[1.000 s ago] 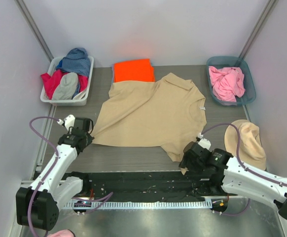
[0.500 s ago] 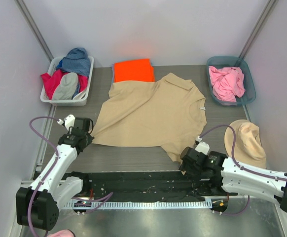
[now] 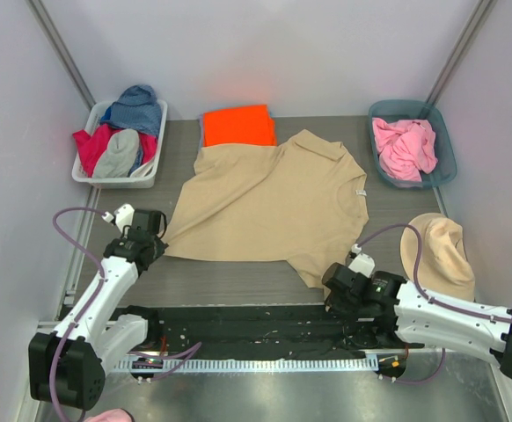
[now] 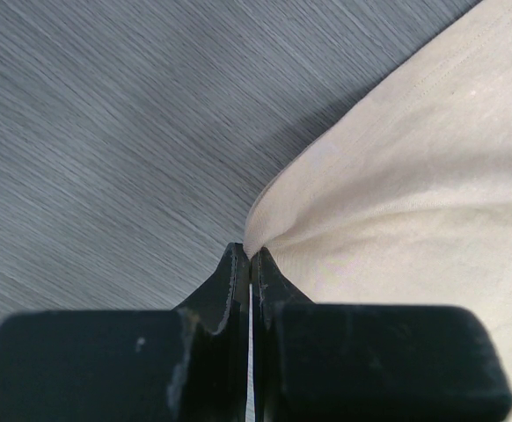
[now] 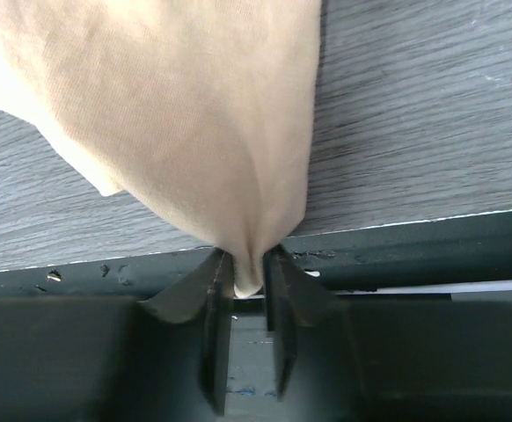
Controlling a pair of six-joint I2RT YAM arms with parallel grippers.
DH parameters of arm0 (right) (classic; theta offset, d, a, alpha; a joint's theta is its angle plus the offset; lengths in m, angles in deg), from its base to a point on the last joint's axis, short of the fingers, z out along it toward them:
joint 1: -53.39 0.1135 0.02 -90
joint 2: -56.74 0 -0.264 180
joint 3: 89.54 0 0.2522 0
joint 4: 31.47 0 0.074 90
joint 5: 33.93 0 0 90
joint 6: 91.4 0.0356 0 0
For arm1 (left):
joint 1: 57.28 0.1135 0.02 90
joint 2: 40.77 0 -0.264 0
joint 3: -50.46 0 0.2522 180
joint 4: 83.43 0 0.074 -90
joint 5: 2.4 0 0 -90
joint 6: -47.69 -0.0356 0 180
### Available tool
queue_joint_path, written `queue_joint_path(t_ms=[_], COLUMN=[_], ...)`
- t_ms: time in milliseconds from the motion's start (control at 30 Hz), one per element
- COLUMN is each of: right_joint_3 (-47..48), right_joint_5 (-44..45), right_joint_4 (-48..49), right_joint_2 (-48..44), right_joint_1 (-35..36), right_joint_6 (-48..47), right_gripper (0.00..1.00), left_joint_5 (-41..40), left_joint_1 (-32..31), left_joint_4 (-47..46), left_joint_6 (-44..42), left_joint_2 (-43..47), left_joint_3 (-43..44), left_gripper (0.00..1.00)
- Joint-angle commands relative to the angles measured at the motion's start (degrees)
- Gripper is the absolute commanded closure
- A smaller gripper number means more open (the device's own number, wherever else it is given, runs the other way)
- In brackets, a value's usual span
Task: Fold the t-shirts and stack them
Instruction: Fold the tshirt
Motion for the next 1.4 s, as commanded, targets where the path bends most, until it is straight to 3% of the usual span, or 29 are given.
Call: queue_joint_path(t_ms=[0,167,233,700,1100,1367], right_joint_3=[0.23,3.65,5.84,23.51,29.93,30.02], right_joint_5=[1.8,2.86,3.82,16.47,21.14,21.31], right_joint_4=[0.26,-2.99,-5.19,-24.52,-34.28,-34.73], right_joint_2=[-1.14,-2.63,-3.42,-10.89,-13.71,-14.58], right_joint_1=[0.43,0.52,0.43,0.52,0.52,0.52], right_joint_6=[0.92,0.75,0.66,6.28,9.97,10.41], right_gripper=[0.82,0.97,0.99,0.99,0.99,0.99], left_joint_5=[-1.59,-1.24,-1.32,-1.24,-0.27,0.96], left_joint_1=[0.24,0.33,0.33,0.33,0.24,0.33], left_joint_4=[-0.56,0.66,1.28,2.16,2.51,1.99], left_joint_6=[-0.61,-0.52,-0.61,-0.26,0.18,0.8], left_joint_2=[0.12,0.82,1.52,2.85,4.25,5.13], left_joint_3=[0.6,1.31,1.66,1.93,0.7,0.96], left_gripper=[1.0,1.0,1.0,1.0,1.0,1.0])
